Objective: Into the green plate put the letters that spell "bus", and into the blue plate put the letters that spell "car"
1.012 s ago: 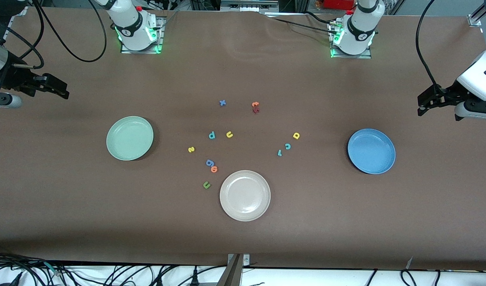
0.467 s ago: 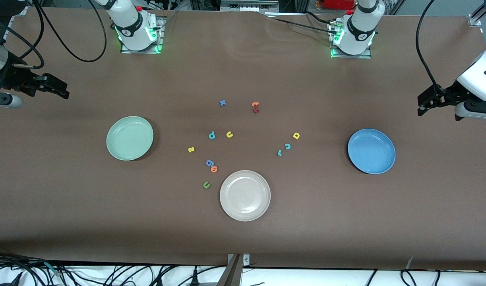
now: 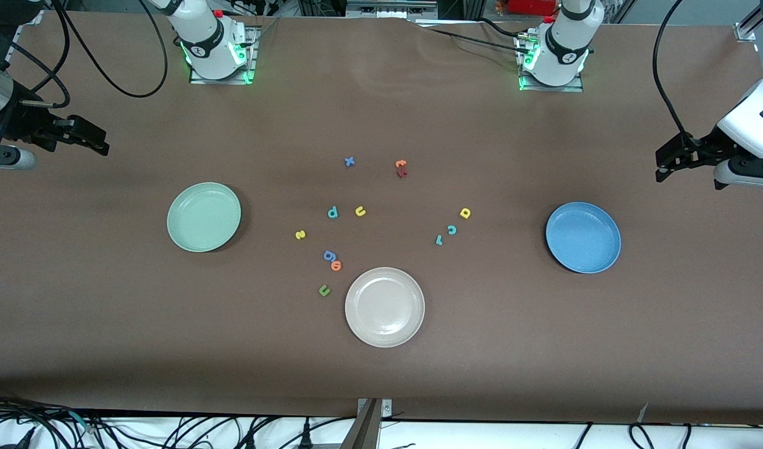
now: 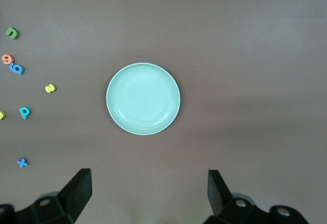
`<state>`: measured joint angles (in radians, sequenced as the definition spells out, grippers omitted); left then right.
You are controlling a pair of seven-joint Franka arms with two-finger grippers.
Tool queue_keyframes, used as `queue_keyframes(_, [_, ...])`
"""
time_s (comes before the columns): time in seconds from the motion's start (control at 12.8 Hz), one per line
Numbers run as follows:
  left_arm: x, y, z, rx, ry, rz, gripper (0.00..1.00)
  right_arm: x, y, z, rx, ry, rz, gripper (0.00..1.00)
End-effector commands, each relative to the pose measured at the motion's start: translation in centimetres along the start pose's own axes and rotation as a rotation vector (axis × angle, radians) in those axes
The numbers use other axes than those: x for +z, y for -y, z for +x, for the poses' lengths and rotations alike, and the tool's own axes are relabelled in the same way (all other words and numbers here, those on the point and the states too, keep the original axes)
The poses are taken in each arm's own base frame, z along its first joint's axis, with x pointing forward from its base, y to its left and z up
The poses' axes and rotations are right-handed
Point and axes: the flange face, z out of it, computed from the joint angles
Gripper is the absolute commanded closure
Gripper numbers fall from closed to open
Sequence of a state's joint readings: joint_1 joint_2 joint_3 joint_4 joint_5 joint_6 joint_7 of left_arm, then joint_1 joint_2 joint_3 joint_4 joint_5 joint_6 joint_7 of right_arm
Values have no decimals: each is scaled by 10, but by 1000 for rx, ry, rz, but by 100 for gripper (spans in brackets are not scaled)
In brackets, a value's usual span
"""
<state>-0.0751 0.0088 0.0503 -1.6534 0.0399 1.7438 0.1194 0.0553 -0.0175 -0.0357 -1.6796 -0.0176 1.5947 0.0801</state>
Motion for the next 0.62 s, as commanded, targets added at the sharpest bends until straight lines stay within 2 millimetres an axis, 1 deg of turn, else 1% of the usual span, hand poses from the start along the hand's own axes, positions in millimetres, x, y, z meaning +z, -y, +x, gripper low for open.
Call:
queue_keyframes(0.0, [-7,-2,1,-8,-8,13,0,-5,2,3,-10,-1,6,0])
queue_keyframes(0.54, [-7,-2,1,-8,-8,13,0,-5,2,3,-11,-2,8,0])
